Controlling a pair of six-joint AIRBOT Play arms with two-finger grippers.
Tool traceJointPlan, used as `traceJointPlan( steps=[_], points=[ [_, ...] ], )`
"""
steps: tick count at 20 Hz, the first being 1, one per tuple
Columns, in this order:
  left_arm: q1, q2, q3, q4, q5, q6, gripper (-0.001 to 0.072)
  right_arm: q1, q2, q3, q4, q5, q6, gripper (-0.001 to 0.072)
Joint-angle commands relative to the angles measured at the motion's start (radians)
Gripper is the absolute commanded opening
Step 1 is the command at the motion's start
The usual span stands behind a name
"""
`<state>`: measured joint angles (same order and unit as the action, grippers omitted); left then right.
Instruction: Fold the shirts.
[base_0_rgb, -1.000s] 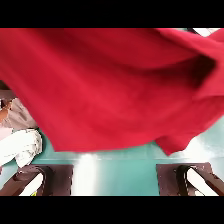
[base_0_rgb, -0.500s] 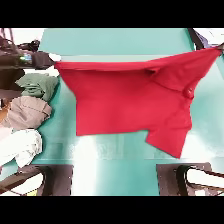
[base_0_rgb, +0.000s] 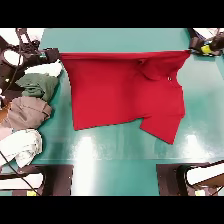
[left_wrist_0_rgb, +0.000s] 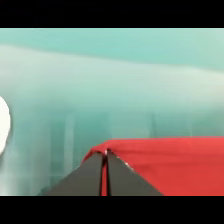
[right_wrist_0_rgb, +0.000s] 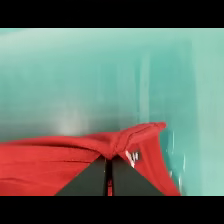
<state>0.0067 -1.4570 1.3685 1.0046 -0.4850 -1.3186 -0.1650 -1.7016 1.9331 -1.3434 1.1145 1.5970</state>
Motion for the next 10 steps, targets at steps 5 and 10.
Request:
traceJointPlan(
  steps=[5,10],
  points=[
    [0.001,-0.083,0.002,-0.039,0.088,0.115,0.0024,0.011,-0.128,0.000,-0.024,-0.153,-0.001,0.0015],
    [0.001,-0.089,-0.003,0.002,-0.212,0.227,0.0024,0.035,-0.146,-0.041,-0.208,0.023,-0.001,0.0016]
  ],
)
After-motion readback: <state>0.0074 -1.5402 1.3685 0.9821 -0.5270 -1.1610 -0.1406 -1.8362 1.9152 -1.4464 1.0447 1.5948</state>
